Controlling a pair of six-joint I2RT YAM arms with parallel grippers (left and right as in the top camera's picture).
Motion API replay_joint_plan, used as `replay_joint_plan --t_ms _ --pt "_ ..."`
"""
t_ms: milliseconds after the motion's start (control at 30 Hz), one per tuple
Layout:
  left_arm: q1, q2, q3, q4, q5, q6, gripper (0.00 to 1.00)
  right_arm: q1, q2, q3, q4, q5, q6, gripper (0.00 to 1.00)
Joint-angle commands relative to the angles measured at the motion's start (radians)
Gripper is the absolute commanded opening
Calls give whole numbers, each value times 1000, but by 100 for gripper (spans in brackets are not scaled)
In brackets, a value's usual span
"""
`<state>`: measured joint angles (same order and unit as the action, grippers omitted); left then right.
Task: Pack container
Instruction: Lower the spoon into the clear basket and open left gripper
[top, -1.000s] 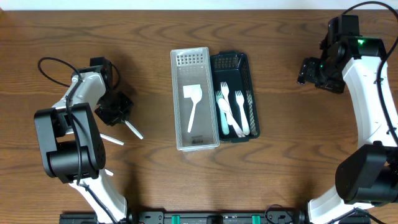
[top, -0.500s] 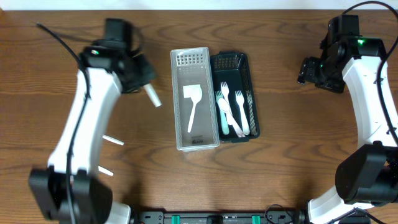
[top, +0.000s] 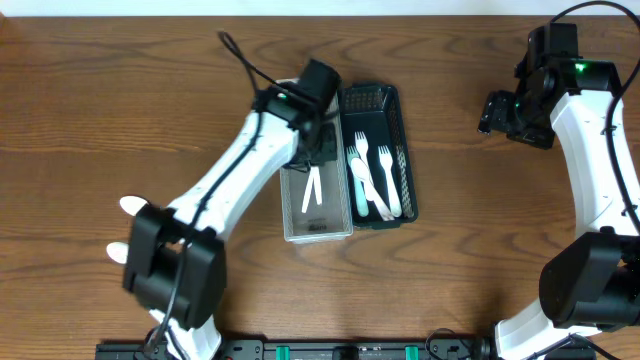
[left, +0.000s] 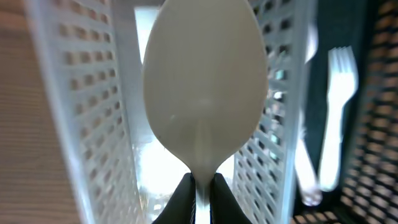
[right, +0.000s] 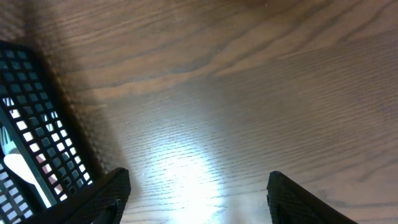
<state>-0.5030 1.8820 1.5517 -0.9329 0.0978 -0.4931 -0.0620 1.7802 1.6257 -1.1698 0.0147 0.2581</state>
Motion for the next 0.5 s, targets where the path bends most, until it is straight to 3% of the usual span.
replay_joint_plan --t_ms 0,33,67,133,200,300,467 --pt "4 -3 -2 3 -20 38 7 -4 6 -5 -1 4 -12 74" --pt "8 -12 0 2 -20 53 12 -4 6 -5 0 4 -12 74" --pt "11 -23 2 2 -20 67 25 -4 6 -5 0 4 -13 74" --pt "20 -55 5 3 -20 99 60 -4 6 -5 0 4 -13 74" --pt "33 -98 5 0 -20 129 62 -4 6 -5 0 4 -13 74" --pt "69 -176 5 -16 -33 167 75 -4 6 -5 0 5 -13 74" --pt "196 -323 5 -108 -187 119 79 -4 6 -5 0 13 -13 74"
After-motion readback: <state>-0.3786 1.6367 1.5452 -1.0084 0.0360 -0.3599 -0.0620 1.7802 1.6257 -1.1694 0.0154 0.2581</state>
